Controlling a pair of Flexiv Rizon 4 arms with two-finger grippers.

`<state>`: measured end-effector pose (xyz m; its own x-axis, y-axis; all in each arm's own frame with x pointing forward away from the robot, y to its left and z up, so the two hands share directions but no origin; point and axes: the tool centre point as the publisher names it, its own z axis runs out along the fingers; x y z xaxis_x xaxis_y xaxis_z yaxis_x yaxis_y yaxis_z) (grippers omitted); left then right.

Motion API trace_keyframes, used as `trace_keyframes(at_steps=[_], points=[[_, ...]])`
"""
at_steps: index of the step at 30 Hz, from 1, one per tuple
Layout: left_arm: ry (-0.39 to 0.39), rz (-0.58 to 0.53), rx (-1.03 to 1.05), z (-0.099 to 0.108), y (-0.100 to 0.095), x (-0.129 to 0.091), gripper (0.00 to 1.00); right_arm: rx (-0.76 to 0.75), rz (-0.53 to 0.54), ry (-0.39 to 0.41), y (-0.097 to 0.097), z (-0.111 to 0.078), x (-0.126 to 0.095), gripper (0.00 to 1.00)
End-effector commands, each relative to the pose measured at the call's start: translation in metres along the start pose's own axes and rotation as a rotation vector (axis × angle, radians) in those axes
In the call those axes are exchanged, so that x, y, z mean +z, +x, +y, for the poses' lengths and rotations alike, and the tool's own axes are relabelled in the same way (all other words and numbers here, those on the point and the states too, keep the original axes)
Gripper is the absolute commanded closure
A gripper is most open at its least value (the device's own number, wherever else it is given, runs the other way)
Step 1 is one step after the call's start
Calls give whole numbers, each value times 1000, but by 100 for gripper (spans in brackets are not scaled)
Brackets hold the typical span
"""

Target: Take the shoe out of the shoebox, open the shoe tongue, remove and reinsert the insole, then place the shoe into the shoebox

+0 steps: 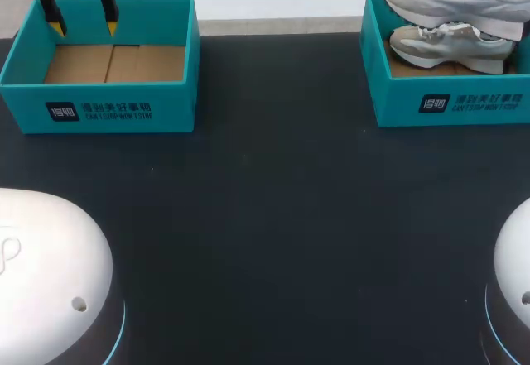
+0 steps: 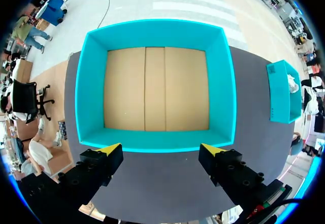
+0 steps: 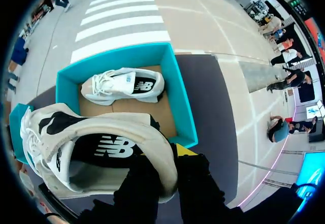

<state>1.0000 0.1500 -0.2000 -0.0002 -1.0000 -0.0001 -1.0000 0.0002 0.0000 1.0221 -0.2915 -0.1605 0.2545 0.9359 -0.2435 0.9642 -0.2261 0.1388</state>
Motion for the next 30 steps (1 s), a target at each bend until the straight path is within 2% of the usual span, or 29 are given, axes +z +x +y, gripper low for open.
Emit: trace_keyframes(at_steps=[1, 2, 5, 8, 12, 19, 24, 30], points=[[0, 0, 0, 0, 0, 0, 0, 1, 4, -4, -1, -2, -2, 100], [0, 0, 0, 0, 0, 0, 0, -28, -7, -34, 2, -18, -7, 100], [0, 0, 0, 0, 0, 0, 0, -62, -4, -80, 11, -49, -19, 100], [0, 0, 0, 0, 0, 0, 0, -82, -10, -87, 20, -81, -29, 100], [0, 0, 0, 0, 0, 0, 0, -99, -19, -91, 26, -114, -36, 100], [0, 0, 0, 0, 0, 0, 0, -111, -45, -79, 38, -167, -30, 100], [0, 0, 0, 0, 0, 0, 0, -140, -57, -55, 57, -203, -24, 100], [0, 0, 0, 0, 0, 0, 0, -150, -39, -13, 79, -238, -22, 100]])
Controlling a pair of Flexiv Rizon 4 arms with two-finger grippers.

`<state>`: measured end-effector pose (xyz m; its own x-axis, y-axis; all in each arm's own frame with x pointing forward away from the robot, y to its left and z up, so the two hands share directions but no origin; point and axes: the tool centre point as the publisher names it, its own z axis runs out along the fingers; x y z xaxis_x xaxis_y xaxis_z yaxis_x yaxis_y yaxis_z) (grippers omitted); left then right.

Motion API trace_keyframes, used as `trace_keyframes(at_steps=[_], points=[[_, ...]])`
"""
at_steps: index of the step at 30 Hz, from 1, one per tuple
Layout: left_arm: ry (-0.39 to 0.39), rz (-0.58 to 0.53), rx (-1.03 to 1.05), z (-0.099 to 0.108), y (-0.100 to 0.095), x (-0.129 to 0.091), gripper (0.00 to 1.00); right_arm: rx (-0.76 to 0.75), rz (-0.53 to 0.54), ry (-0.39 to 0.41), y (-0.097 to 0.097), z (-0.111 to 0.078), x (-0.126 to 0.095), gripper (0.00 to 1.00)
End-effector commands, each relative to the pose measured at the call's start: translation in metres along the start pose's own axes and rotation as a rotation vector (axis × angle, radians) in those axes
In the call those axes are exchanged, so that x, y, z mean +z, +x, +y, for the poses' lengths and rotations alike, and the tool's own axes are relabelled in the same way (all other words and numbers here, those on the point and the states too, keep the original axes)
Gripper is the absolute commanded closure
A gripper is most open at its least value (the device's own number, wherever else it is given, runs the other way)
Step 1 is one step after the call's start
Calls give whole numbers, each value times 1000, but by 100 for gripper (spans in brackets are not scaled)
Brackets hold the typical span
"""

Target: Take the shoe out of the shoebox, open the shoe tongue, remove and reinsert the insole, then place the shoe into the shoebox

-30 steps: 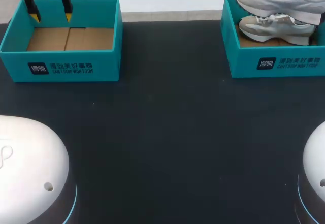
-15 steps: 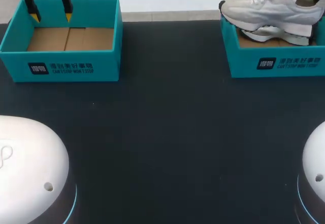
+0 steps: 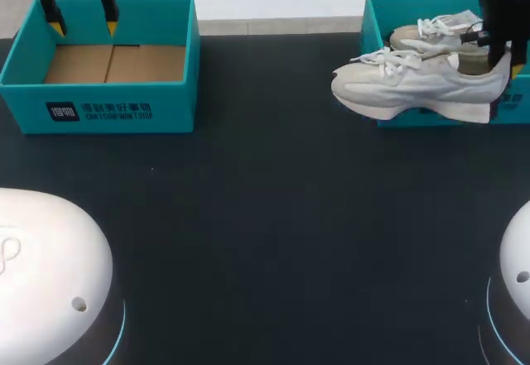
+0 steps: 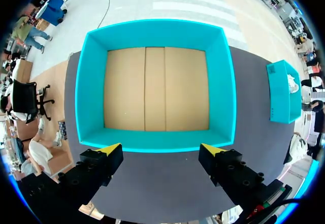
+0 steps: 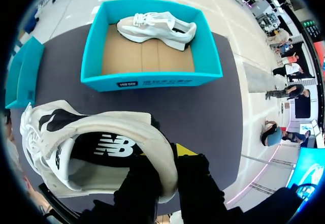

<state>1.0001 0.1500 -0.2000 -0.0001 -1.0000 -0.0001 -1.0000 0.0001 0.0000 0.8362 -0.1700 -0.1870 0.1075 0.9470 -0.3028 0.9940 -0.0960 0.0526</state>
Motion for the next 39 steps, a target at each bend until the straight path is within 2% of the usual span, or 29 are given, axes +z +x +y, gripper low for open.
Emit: trace_keyframes(at_steps=[1, 6, 10, 23, 30, 35, 39], points=[[0, 0, 0, 0, 0, 0, 0, -3, 1, -61, 14, -31, 1, 100], [0, 0, 0, 0, 0, 0, 0, 7, 3, -63, 47, -59, 7, 100], [0, 0, 0, 0, 0, 0, 0, 13, 24, -29, 75, -82, 14, 100], [0, 0, 0, 0, 0, 0, 0, -143, 4, -50, 174, -156, 30, 100], [0, 0, 0, 0, 0, 0, 0, -179, 3, -58, 216, -173, 26, 100], [0, 0, 0, 0, 0, 0, 0, -125, 13, -7, 236, -170, 30, 100], [0, 0, 0, 0, 0, 0, 0, -76, 43, -32, 253, -165, 29, 100]])
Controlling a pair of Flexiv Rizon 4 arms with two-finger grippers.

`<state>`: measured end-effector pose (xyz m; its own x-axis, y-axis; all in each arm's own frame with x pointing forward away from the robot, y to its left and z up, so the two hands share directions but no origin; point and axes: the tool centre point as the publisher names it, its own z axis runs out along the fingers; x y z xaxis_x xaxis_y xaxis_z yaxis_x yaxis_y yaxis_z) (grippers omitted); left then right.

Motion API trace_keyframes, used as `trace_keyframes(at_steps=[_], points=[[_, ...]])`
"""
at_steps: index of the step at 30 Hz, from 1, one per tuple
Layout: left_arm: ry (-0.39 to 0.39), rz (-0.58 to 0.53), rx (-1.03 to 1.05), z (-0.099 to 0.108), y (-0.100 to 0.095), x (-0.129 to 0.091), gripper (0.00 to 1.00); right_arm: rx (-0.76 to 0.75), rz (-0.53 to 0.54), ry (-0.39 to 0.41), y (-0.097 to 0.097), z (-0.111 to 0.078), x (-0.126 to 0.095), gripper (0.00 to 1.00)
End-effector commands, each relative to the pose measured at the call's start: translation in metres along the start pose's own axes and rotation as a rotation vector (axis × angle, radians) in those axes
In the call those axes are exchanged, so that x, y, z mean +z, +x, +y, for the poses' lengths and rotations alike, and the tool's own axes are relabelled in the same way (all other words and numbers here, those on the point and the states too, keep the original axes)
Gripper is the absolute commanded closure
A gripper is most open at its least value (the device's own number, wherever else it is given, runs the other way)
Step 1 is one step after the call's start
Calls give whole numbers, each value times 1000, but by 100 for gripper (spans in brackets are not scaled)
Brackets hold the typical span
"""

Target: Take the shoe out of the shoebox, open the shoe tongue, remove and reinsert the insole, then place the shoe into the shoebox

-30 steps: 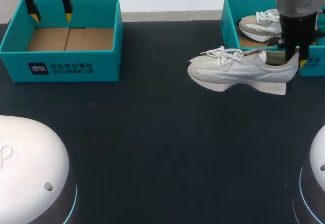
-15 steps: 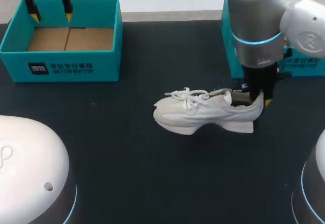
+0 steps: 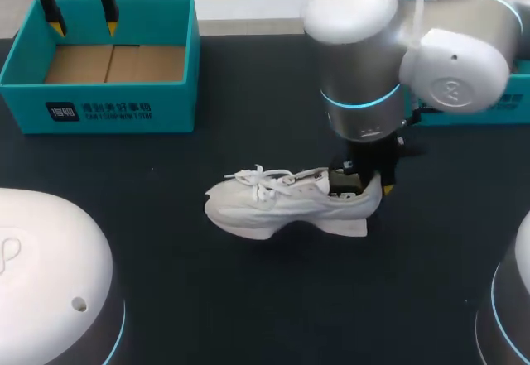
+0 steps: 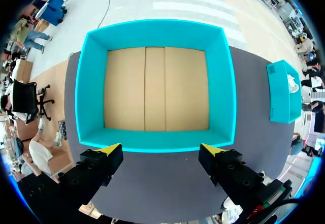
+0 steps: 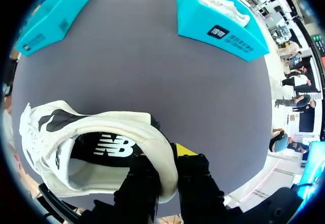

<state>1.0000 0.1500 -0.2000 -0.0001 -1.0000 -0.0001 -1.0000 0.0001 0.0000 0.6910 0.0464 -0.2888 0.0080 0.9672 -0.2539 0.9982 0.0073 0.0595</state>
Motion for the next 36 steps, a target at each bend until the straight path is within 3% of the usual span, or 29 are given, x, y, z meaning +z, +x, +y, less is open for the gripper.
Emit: trace_keyframes(at_steps=[1, 6, 18, 33, 34, 35, 36], points=[[0, 0, 0, 0, 0, 0, 0, 40, 10, 5, 35, 10, 3, 100], [0, 0, 0, 0, 0, 0, 0, 66, 73, -25, 52, 12, 6, 100], [0, 0, 0, 0, 0, 0, 0, -4, -63, -118, 60, -1, 39, 100], [0, 0, 0, 0, 0, 0, 0, 36, -100, -32, 56, 14, 73, 100], [0, 0, 0, 0, 0, 0, 0, 43, -96, -27, 56, 15, 75, 83], [0, 0, 0, 0, 0, 0, 0, 40, -97, -26, 56, 16, 75, 55], [0, 0, 0, 0, 0, 0, 0, 40, -99, -26, 55, 16, 75, 5]])
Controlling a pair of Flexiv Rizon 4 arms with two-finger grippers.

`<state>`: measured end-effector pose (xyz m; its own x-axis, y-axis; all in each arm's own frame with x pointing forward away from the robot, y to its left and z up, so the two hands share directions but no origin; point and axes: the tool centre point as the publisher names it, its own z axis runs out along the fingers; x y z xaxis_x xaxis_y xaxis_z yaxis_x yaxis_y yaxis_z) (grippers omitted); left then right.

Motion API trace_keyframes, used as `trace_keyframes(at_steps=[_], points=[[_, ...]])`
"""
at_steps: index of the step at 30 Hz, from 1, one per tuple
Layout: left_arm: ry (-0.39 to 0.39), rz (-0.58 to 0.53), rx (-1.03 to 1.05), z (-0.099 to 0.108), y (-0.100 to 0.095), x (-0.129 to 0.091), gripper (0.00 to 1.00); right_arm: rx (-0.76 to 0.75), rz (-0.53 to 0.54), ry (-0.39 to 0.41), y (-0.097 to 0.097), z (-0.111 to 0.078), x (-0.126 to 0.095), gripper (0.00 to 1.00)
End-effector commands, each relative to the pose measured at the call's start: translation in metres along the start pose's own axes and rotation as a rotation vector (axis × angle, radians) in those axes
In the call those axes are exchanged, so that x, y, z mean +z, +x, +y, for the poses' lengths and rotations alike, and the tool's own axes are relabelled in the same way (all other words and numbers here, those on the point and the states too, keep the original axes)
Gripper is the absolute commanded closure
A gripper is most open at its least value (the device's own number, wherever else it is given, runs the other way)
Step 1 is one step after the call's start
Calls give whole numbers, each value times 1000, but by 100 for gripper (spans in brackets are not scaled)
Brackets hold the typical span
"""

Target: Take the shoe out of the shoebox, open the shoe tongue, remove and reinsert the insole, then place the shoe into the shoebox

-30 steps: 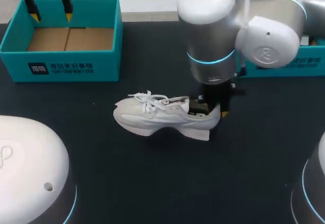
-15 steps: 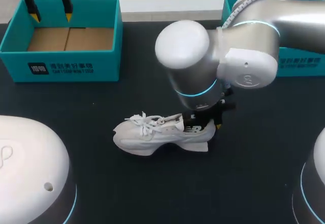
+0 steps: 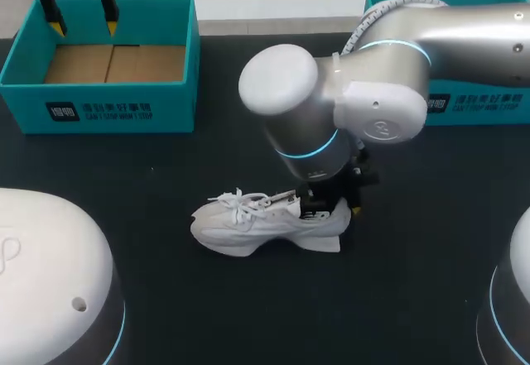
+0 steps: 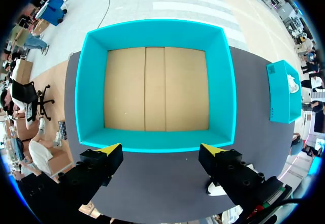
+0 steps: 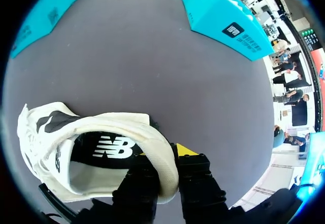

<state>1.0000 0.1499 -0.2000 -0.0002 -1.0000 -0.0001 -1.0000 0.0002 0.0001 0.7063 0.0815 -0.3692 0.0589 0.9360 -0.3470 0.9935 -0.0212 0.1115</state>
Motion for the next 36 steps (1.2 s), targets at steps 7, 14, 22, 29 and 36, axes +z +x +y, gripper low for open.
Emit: trace_keyframes(at_steps=[7, 14, 22, 29, 36], points=[[0, 0, 0, 0, 0, 0, 0, -20, 9, 6, -9, 0, -12, 0], [0, 0, 0, 0, 0, 0, 0, -168, 95, -13, -29, -17, -58, 0], [0, 0, 0, 0, 0, 0, 0, -538, 308, -105, -24, -27, -88, 0], [0, 0, 0, 0, 0, 0, 0, -1159, 568, -296, -29, -46, -120, 0], [0, 0, 0, 0, 0, 0, 0, -1159, 568, -296, -29, -46, -120, 0]])
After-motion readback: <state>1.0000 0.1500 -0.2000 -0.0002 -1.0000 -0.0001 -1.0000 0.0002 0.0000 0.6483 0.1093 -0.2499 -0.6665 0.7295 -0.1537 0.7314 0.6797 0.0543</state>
